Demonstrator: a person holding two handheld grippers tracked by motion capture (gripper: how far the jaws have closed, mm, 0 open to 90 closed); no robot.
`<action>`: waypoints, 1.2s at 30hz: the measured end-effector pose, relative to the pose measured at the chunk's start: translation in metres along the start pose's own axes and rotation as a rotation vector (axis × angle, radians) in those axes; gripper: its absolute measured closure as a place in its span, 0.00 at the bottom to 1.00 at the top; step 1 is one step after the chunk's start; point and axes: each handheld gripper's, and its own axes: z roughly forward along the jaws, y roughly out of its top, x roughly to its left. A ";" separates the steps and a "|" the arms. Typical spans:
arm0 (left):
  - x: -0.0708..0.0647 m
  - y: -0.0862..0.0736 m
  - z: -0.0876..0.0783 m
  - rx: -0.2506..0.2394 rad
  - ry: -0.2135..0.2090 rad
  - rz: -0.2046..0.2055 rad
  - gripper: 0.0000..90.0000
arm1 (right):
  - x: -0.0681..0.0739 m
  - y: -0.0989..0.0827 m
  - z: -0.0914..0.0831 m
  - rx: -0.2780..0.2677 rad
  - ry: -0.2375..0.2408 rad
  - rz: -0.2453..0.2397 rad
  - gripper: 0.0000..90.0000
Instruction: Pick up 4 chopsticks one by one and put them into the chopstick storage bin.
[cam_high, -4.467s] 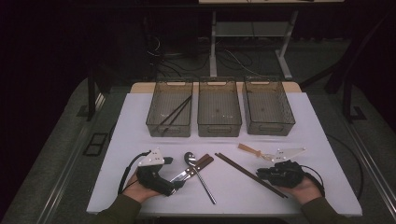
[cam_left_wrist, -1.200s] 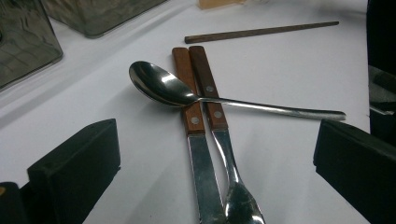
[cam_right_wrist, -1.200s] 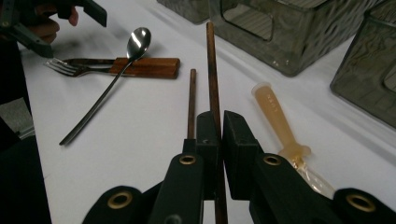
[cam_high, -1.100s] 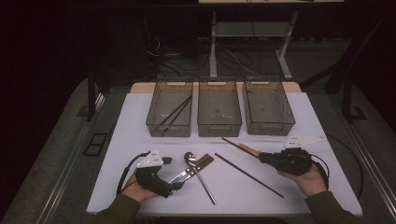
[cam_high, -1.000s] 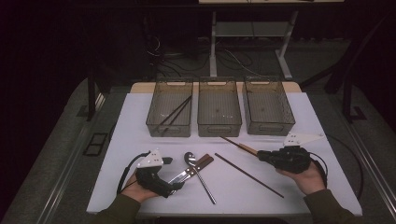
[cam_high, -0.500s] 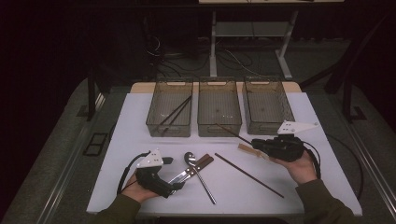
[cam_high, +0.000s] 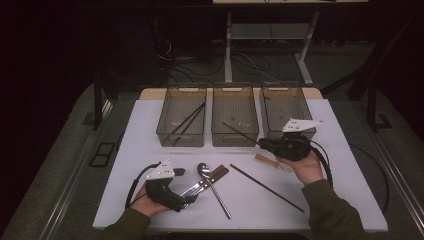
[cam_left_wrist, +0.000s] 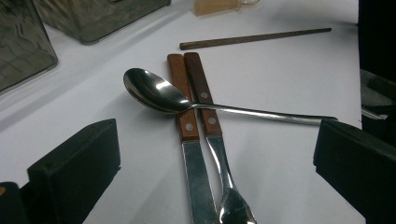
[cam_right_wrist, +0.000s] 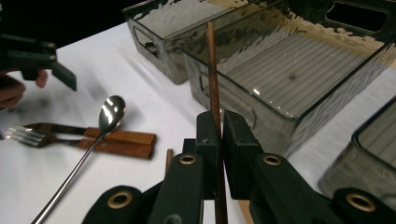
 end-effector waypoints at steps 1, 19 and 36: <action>0.000 0.000 0.000 0.004 -0.001 0.002 0.00 | 0.000 0.002 0.002 -0.001 -0.001 0.006 0.95; -0.001 0.001 0.001 0.009 -0.008 0.013 0.00 | 0.007 0.048 0.047 0.004 -0.057 0.024 0.95; -0.002 0.001 0.001 0.009 -0.011 0.011 0.00 | 0.013 0.084 0.091 0.029 -0.086 0.042 0.95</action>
